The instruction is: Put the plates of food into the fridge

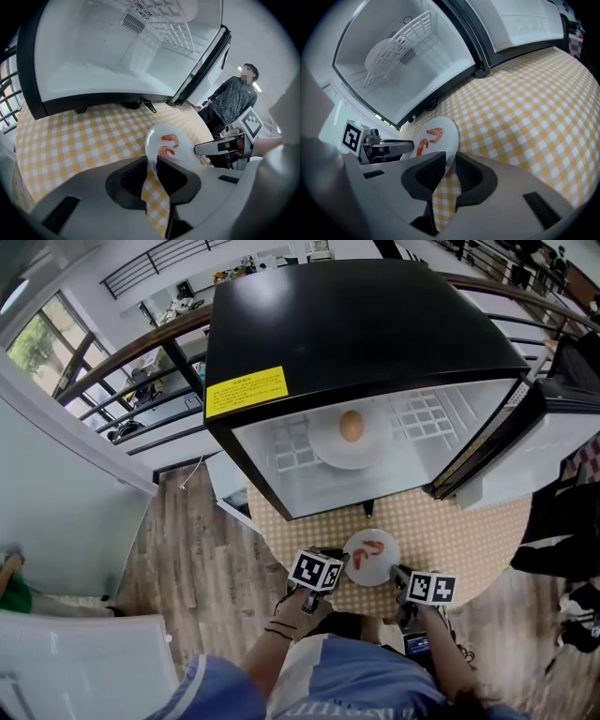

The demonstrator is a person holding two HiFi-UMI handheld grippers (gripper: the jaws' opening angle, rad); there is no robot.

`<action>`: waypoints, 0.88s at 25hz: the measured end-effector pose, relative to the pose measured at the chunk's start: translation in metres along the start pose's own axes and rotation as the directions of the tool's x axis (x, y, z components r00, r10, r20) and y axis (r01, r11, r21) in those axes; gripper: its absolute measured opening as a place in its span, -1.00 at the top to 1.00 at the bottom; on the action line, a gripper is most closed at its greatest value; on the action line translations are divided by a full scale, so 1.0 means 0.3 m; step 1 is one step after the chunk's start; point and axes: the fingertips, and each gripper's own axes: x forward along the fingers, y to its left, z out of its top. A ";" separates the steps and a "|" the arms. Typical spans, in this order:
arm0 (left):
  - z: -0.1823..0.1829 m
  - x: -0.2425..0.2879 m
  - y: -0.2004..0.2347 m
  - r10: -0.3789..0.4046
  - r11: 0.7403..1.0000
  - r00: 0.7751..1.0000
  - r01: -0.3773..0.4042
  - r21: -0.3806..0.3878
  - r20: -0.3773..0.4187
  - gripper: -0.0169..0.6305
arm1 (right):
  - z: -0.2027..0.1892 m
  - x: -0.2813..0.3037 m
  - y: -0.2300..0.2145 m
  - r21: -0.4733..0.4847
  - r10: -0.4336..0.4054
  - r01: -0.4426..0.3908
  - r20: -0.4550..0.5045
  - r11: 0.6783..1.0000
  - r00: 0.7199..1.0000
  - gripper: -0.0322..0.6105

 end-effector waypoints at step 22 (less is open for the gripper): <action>0.123 -0.141 0.004 0.086 0.995 0.987 -0.091 0.031 0.136 0.75 | 0.176 -0.061 0.120 0.137 0.136 -0.154 0.128 0.979 0.982 0.79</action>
